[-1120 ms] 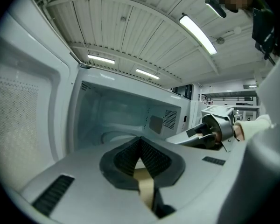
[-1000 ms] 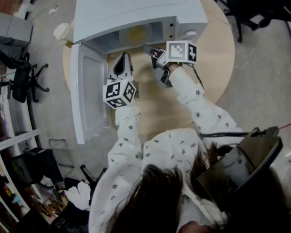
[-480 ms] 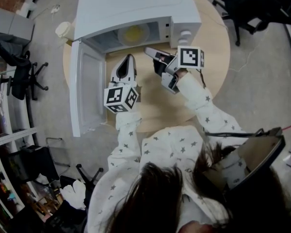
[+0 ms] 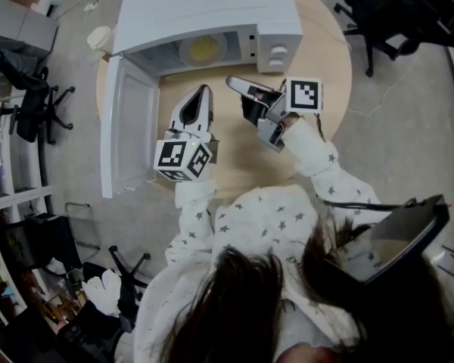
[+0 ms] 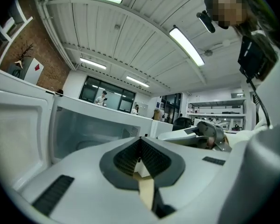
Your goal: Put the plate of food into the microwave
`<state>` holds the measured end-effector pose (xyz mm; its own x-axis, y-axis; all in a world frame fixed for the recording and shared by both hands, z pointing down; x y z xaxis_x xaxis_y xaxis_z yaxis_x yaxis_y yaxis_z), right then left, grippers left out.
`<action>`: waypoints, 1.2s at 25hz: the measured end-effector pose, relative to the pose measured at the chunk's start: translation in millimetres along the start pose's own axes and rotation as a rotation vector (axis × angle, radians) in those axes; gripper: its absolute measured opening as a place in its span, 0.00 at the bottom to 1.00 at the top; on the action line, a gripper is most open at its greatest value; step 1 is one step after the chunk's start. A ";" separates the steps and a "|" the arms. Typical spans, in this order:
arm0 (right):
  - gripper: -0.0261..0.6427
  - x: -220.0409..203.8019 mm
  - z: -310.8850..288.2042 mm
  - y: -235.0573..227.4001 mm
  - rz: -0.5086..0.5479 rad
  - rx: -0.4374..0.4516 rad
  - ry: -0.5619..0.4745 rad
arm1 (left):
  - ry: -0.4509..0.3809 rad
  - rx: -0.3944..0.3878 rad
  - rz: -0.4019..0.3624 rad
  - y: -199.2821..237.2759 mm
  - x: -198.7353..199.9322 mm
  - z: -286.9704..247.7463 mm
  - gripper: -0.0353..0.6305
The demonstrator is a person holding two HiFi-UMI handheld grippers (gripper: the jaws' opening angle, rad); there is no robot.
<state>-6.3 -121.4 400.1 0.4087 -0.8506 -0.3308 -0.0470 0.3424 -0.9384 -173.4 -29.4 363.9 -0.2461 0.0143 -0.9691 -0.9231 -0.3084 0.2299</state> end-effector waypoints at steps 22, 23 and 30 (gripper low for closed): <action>0.05 -3.7 33.7 30.6 0.011 0.142 -0.018 | -0.017 -0.039 -0.028 -52.4 14.6 19.1 0.06; 0.05 -4.3 33.6 31.0 0.013 0.146 -0.017 | -0.019 -0.041 -0.014 -52.2 14.0 18.9 0.06; 0.05 -6.3 31.1 32.5 0.018 0.153 -0.011 | -0.012 -0.047 -0.001 -50.3 14.5 18.7 0.06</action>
<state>18.0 -92.5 374.8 0.4189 -0.8396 -0.3458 0.0848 0.4154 -0.9057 -136.0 4.1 339.9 -0.2489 0.0258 -0.9682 -0.9085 -0.3526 0.2242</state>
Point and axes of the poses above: the fingertips, and each gripper's own axes: z backward along the fingers, y to its left, x out of its top, the point moved 9 cm from there along z, backward along the fingers, and after that the axes turned 9 degrees about -y, right-handed, at the moved point
